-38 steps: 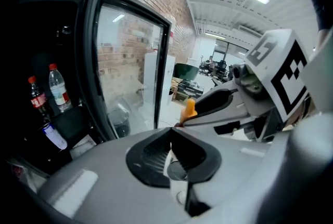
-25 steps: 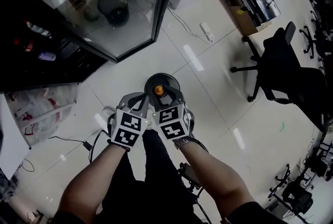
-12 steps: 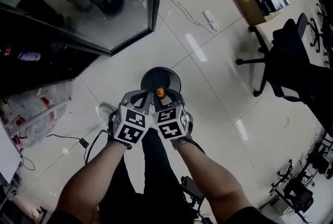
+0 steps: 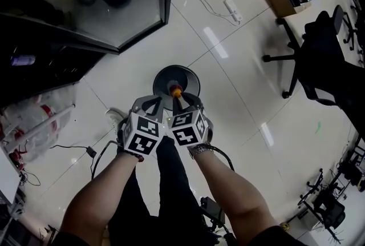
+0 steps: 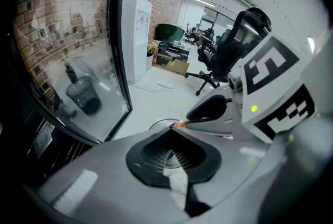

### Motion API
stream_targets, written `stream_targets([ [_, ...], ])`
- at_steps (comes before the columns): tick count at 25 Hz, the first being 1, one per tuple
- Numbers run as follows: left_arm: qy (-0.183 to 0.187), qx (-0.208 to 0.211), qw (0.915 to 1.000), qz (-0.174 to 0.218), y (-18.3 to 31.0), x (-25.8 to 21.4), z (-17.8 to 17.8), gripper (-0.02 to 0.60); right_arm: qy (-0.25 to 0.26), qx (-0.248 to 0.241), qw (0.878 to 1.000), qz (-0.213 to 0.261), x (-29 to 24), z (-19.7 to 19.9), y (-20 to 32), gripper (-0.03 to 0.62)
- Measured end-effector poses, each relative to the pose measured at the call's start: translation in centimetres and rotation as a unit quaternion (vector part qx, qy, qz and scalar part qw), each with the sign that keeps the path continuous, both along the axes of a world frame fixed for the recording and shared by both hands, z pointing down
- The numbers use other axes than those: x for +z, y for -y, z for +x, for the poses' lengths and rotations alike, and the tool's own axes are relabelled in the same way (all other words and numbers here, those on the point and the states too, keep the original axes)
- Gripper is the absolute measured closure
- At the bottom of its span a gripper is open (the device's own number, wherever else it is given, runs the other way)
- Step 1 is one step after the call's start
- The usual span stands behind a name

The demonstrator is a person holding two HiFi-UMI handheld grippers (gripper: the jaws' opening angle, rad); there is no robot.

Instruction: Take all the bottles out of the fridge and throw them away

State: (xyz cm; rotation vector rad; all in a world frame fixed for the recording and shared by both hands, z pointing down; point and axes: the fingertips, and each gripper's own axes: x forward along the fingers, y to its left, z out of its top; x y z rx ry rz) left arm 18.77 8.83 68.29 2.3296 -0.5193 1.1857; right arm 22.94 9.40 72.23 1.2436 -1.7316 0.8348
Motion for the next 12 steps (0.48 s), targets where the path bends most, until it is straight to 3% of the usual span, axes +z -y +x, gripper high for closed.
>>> stream_targets([
  [1, 0.001, -0.001, 1.0000, 0.000, 0.0, 0.0, -0.1, 0.578, -0.003, 0.002, 1.000, 0.002, -0.1, 0.0, 0.0, 0.530],
  [12, 0.003, -0.014, 0.9999, 0.008, 0.6, -1.5, -1.4, 0.578, 0.004, 0.004, 1.000, -0.004, -1.3, -0.7, -0.6, 0.540],
])
